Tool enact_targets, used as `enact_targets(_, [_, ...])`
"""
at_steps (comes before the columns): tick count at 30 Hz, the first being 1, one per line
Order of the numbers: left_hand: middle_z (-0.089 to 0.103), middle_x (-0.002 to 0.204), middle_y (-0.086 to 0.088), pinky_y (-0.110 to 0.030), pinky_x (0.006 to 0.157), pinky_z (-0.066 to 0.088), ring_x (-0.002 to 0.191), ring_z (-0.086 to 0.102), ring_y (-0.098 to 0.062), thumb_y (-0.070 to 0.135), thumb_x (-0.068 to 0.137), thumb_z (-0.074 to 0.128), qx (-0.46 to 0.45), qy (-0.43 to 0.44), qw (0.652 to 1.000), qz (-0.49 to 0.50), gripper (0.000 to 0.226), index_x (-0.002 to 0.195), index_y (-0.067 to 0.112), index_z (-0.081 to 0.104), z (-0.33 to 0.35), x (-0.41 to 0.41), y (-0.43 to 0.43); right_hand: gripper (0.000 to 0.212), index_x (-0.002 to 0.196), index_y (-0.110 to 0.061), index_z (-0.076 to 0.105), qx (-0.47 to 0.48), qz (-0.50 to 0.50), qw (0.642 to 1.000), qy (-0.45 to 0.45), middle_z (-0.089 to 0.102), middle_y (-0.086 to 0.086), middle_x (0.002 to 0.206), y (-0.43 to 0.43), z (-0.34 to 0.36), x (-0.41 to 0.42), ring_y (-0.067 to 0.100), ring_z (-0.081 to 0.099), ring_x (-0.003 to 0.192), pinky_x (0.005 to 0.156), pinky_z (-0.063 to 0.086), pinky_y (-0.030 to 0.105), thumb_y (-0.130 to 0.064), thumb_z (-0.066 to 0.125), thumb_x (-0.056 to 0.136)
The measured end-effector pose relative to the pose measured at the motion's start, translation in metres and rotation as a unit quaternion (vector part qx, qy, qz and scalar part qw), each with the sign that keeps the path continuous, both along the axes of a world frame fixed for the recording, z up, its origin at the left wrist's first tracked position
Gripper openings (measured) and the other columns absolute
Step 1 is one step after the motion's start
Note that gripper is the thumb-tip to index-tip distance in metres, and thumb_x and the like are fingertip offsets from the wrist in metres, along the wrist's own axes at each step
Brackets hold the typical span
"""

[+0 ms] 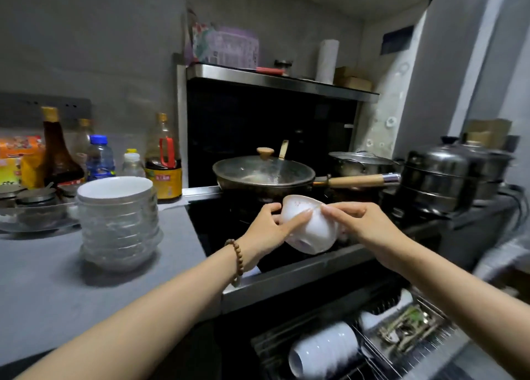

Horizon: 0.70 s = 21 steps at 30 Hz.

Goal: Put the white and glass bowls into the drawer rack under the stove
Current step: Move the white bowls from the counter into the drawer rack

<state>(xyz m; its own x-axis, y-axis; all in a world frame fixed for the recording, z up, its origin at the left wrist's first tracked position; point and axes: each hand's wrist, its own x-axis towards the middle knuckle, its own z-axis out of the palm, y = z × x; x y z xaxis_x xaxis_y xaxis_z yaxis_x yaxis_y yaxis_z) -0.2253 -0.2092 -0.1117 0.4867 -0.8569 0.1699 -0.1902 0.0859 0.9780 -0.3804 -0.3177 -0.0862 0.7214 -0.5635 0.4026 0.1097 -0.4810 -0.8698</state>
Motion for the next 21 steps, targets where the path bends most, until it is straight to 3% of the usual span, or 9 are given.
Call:
enact_targets(4, [0.066,0.114,-0.011,-0.030,0.087,0.054,0.102,0.065,-0.018,0.032,0.070,0.079,0.027,0.005,0.998,-0.055,0.064,0.121,0.003,0.054,-0.037,-0.034,-0.034,0.026,0.086,-0.015,0.078,0.081,-0.040,0.996,0.019,0.077,-0.002,0.081,-0.027,-0.040,-0.033,0.005,0.068,0.074,0.070,0.055,0.020,-0.035,0.070,0.072])
enact_targets(8, [0.067,0.112,-0.003,-0.024,0.073,0.052,0.094,0.064,-0.011,0.042,0.070,0.076,0.065,0.045,0.994,-0.077,0.058,0.118,0.018,0.053,-0.081,-0.052,-0.052,0.037,0.090,-0.014,0.077,0.130,-0.068,0.988,0.053,0.077,0.003,0.089,-0.044,-0.080,-0.049,0.009,0.068,0.080,0.073,0.053,0.022,-0.041,0.072,0.066])
enact_targets(10, [0.068,0.110,0.002,-0.031,0.082,0.054,0.096,0.065,-0.010,0.044,0.070,0.075,0.092,0.066,0.990,-0.085,0.049,0.110,0.027,0.054,-0.103,-0.053,-0.056,0.034,0.088,-0.017,0.078,0.154,-0.064,0.982,0.084,0.076,0.003,0.090,-0.050,-0.100,-0.052,0.012,0.068,0.081,0.074,0.054,0.025,-0.042,0.071,0.067])
enact_targets(12, [0.069,0.110,-0.004,-0.039,0.089,0.052,0.096,0.065,-0.013,0.043,0.071,0.075,0.117,0.072,0.986,-0.092,0.046,0.109,0.024,0.057,-0.126,-0.052,-0.060,0.029,0.089,-0.016,0.078,0.178,-0.051,0.975,0.119,0.076,0.003,0.090,-0.056,-0.122,-0.051,0.013,0.069,0.082,0.074,0.056,0.028,-0.038,0.071,0.072])
enact_targets(14, [0.069,0.106,-0.011,-0.045,0.091,0.050,0.091,0.063,-0.018,0.042,0.072,0.075,0.136,0.077,0.983,-0.094,0.038,0.101,0.021,0.062,-0.149,-0.048,-0.061,0.026,0.090,-0.015,0.077,0.206,-0.040,0.966,0.148,0.076,0.001,0.085,-0.060,-0.143,-0.048,0.009,0.069,0.077,0.063,0.055,0.021,-0.036,0.071,0.074])
enact_targets(16, [0.067,0.095,-0.008,-0.036,0.077,0.052,0.081,0.060,-0.016,0.042,0.070,0.076,0.156,0.093,0.978,-0.098,0.036,0.096,0.022,0.062,-0.172,-0.041,-0.061,0.021,0.091,-0.017,0.077,0.236,-0.031,0.954,0.181,0.076,-0.003,0.080,-0.062,-0.163,-0.044,0.003,0.069,0.071,0.055,0.050,0.013,-0.032,0.070,0.080])
enact_targets(18, [0.067,0.089,-0.006,-0.024,0.063,0.050,0.070,0.060,-0.011,0.045,0.068,0.077,0.186,0.099,0.972,-0.108,0.048,0.105,0.018,0.061,-0.193,-0.034,-0.061,0.020,0.093,-0.017,0.077,0.258,-0.017,0.942,0.213,0.076,-0.002,0.088,-0.066,-0.183,-0.039,0.004,0.070,0.079,0.062,0.052,0.014,-0.032,0.068,0.082])
enact_targets(21, [0.069,0.099,-0.008,-0.026,0.068,0.055,0.076,0.065,-0.011,0.043,0.070,0.077,0.217,0.110,0.964,-0.102,0.055,0.113,0.016,0.058,-0.223,-0.022,-0.061,0.017,0.089,-0.015,0.077,0.297,0.000,0.924,0.242,0.076,0.002,0.088,-0.071,-0.212,-0.028,0.010,0.071,0.080,0.072,0.057,0.022,-0.027,0.067,0.084])
